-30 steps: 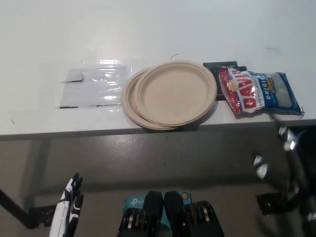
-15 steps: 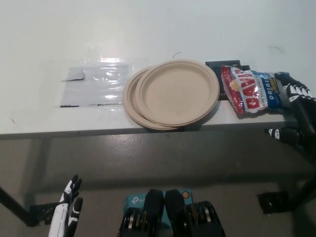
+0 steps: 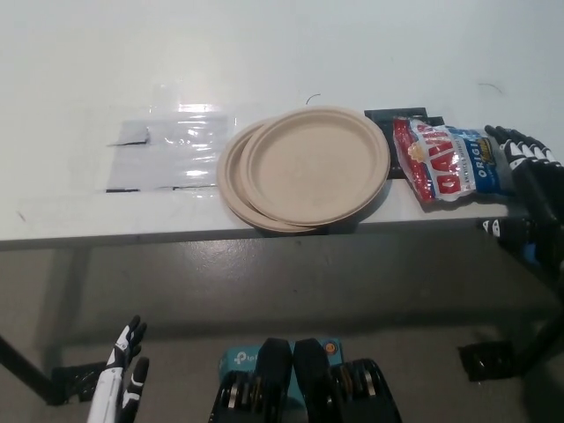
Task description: The robot picks up a small bag of sunflower seeds on the right hand side and take it to the empty plate on the left hand side then pours some sunflower seeds on to the plate.
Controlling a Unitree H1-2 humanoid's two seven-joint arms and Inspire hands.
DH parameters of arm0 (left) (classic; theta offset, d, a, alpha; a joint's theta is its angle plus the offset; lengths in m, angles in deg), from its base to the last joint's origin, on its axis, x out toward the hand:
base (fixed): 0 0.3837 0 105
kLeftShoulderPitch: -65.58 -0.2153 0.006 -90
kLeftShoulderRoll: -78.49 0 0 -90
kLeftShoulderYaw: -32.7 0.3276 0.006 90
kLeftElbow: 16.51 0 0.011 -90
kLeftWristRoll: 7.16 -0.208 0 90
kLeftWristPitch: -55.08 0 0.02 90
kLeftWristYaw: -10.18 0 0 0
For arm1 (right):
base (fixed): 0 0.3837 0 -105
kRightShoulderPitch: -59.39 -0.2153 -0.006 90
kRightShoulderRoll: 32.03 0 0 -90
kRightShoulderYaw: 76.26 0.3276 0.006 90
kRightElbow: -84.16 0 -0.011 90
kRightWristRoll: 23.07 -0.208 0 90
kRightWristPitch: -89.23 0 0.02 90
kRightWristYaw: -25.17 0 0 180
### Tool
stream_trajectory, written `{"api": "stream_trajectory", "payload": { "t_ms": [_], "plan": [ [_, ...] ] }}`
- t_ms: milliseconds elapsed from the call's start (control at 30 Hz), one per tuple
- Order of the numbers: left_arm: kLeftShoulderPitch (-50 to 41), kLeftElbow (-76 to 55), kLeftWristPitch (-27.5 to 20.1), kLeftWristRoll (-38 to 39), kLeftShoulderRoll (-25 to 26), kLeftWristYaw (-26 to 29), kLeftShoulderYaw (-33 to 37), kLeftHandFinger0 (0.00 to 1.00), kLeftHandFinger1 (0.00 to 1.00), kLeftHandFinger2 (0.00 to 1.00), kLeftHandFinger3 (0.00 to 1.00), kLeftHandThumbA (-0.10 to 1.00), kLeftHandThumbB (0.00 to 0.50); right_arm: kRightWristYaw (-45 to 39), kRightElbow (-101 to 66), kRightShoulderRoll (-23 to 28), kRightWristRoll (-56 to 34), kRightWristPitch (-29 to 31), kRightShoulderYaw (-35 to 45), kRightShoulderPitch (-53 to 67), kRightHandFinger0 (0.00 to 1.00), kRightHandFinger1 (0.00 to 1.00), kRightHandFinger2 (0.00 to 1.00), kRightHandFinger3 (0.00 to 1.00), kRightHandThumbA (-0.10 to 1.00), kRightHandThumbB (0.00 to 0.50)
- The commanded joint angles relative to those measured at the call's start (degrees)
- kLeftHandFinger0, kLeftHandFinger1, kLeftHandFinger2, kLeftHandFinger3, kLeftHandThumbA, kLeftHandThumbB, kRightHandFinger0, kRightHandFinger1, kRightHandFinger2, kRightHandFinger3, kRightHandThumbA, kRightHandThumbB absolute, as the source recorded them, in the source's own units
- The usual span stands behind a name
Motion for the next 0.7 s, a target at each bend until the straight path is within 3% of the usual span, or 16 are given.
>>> {"api": "stream_trajectory", "payload": {
  "t_ms": [0, 100, 667],
  "plan": [
    [-0.6, -1.7, -1.3, -0.9, 0.9, 0.6, -0.1, 1.0, 1.0, 1.0, 1.0, 1.0, 0.088, -1.0, -1.3, 1.7, -0.6, -1.4, 0.7, -3.8, 1.0, 1.0, 1.0, 1.0, 1.0, 0.425],
    [-0.7, -2.0, -0.9, -2.0, 1.2, 0.5, 0.3, 1.0, 1.0, 1.0, 1.0, 1.0, 0.071, -1.1, -1.2, 1.7, -0.7, -2.1, 0.9, -4.5, 1.0, 1.0, 1.0, 1.0, 1.0, 0.389],
    [-1.7, -2.3, -0.1, -2.2, 1.4, -0.3, 1.1, 1.0, 1.0, 1.0, 1.0, 1.0, 0.094, -2.1, 4.2, 1.7, -0.6, -3.2, -0.3, -7.3, 1.0, 1.0, 1.0, 1.0, 1.0, 0.407]
  ]
}}
